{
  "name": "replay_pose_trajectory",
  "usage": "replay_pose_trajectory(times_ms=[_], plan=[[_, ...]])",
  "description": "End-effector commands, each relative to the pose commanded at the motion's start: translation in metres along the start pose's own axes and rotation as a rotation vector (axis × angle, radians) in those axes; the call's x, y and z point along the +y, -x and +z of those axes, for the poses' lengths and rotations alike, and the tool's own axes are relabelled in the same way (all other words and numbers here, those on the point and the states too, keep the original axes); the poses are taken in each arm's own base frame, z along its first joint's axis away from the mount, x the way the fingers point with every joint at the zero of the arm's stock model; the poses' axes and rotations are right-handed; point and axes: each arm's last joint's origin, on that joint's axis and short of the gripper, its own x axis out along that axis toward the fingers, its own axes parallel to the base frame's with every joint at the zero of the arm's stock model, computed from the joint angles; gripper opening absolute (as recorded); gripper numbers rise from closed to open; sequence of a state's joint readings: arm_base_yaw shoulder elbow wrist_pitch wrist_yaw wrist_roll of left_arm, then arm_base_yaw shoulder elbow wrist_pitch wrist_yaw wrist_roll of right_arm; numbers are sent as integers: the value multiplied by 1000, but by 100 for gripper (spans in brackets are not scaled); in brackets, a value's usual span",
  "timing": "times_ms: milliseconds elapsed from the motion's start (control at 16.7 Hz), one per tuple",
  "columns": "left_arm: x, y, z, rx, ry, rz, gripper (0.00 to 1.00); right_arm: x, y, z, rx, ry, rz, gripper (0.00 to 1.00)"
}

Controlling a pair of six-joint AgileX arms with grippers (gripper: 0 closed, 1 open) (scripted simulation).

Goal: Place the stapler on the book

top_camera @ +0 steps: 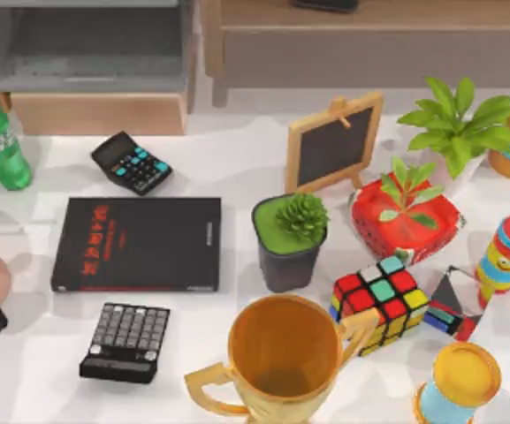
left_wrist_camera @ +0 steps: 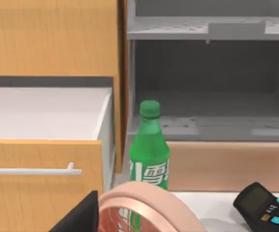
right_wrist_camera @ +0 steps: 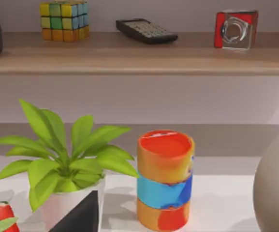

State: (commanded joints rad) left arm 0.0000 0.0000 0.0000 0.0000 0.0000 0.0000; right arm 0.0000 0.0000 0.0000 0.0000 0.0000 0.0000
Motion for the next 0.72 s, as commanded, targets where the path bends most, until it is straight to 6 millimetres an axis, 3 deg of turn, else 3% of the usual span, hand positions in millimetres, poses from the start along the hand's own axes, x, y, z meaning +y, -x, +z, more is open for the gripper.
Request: replay_pose_trajectory(times_ms=[180,360,540,720], plan=[[0,0,2,7,-1,-1,100,0,0,0,0,0,0,100],[1,-1,17,78,-5,-2,100,0,0,0,0,0,0,100],[3,-7,51,219,-9,1,100,0,0,0,0,0,0,100],[5,-29,100,400,-6,-39,100,0,0,0,0,0,0,100]])
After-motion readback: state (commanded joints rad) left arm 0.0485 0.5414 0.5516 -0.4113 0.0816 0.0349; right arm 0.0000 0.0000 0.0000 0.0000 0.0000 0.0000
